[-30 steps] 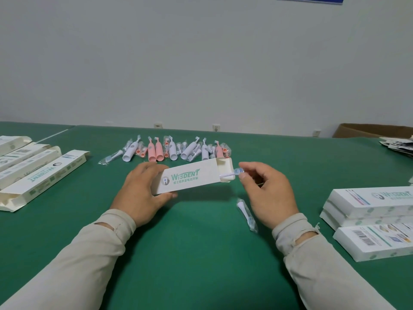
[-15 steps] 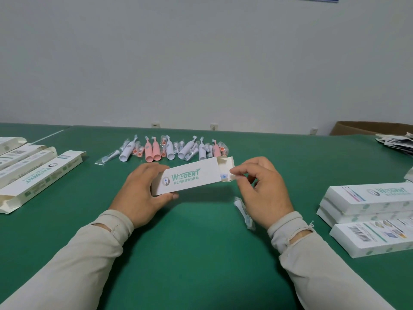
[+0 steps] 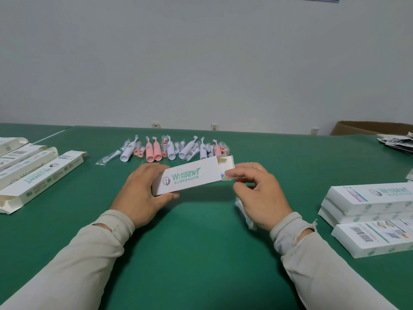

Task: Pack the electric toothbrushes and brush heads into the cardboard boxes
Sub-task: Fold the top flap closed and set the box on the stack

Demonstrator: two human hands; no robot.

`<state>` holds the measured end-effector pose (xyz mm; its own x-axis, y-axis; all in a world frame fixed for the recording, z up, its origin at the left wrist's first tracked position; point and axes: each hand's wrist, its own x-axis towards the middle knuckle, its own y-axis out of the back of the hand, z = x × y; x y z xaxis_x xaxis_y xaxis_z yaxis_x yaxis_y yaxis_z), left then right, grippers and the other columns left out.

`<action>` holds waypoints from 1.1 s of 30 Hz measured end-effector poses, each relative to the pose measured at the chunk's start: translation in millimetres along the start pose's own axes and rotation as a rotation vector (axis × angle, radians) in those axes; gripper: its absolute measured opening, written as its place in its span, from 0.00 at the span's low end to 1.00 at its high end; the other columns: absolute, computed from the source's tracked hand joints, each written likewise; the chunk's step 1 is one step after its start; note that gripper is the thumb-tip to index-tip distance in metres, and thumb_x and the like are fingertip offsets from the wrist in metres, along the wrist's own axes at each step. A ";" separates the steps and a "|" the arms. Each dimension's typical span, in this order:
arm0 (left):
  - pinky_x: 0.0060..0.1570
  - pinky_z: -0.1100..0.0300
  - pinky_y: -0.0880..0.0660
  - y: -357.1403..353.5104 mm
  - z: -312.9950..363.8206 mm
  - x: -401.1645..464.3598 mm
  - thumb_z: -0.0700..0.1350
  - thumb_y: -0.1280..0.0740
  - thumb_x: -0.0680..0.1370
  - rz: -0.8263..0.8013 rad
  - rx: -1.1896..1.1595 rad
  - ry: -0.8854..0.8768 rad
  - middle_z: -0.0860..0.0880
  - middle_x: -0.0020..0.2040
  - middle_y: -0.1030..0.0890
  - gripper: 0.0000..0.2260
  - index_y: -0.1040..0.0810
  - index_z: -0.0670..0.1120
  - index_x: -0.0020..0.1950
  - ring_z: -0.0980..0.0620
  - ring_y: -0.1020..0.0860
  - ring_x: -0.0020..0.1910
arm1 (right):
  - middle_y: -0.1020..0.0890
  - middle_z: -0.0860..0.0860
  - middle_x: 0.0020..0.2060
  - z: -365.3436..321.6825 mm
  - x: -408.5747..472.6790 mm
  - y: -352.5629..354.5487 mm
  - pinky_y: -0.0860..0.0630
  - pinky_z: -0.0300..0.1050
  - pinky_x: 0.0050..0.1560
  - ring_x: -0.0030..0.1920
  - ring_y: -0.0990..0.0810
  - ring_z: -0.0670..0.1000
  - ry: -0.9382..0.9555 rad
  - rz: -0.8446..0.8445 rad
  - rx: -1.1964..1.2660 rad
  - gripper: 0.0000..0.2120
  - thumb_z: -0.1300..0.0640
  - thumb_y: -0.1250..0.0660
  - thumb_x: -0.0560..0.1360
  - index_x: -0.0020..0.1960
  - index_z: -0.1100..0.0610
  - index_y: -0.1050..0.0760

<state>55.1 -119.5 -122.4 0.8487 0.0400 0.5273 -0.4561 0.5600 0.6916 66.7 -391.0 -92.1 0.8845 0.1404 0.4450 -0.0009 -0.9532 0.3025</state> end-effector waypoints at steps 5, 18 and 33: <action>0.62 0.55 0.32 -0.5 1.2 0.0 0.54 0.21 0.69 -0.008 0.009 -0.014 0.59 0.58 0.27 0.27 0.25 0.55 0.66 0.52 0.28 0.61 | 0.19 0.48 0.51 -0.1 1.8 1.9 0.27 0.29 0.40 0.40 0.24 0.35 -0.057 0.029 0.080 0.12 0.68 0.32 0.75 0.45 0.51 0.18; 0.58 0.50 0.29 2.9 1.9 -0.2 0.54 0.22 0.70 -0.062 0.067 -0.075 0.58 0.57 0.24 0.27 0.26 0.58 0.66 0.50 0.29 0.58 | 0.16 0.41 0.44 1.4 4.6 14.4 0.25 0.37 0.51 0.44 0.20 0.40 -0.035 -0.037 -0.078 0.05 0.54 0.30 0.77 0.44 0.49 0.17; 0.58 0.53 0.29 2.1 -1.8 0.0 0.55 0.22 0.69 -0.048 0.028 -0.058 0.59 0.56 0.24 0.27 0.26 0.60 0.66 0.52 0.28 0.58 | 0.22 0.37 0.50 4.2 2.2 14.2 0.27 0.31 0.53 0.49 0.22 0.41 0.142 -0.085 -0.284 0.07 0.53 0.29 0.76 0.53 0.44 0.17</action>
<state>54.7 -116.8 -121.8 0.8533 -0.0354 0.5202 -0.4229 0.5367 0.7301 70.5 -405.3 -90.4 0.8132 0.2709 0.5151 -0.0777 -0.8266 0.5574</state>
